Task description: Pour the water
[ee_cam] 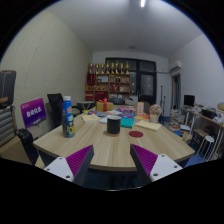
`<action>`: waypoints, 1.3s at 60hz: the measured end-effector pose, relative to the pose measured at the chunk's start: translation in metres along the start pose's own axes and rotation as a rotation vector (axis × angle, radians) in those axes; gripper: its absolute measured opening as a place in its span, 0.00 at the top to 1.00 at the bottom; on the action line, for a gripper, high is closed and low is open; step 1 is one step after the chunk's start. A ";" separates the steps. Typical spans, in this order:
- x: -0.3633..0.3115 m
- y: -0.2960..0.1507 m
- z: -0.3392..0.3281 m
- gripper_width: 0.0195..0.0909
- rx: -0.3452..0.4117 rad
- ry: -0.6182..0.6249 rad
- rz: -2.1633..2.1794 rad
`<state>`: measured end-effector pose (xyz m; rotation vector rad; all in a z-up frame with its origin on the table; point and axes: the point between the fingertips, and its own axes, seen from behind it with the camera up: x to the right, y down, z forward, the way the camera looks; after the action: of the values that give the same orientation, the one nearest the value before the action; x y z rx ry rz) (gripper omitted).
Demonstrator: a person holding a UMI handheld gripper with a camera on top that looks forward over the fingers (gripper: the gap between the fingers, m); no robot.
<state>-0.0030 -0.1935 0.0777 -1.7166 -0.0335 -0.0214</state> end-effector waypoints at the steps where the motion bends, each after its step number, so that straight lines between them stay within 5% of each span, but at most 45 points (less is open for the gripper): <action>1: -0.001 0.000 0.000 0.12 -0.001 -0.002 0.000; 12: -0.002 -0.024 0.001 0.13 0.074 -0.032 -0.061; 32: -0.023 -0.047 0.018 0.11 0.090 -0.081 -0.086; 56: -0.198 -0.085 0.124 0.11 0.169 -0.228 -0.007; 78: -0.227 -0.082 0.237 0.11 0.142 -0.070 -0.121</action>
<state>-0.2339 0.0504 0.1164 -1.5706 -0.1868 -0.0480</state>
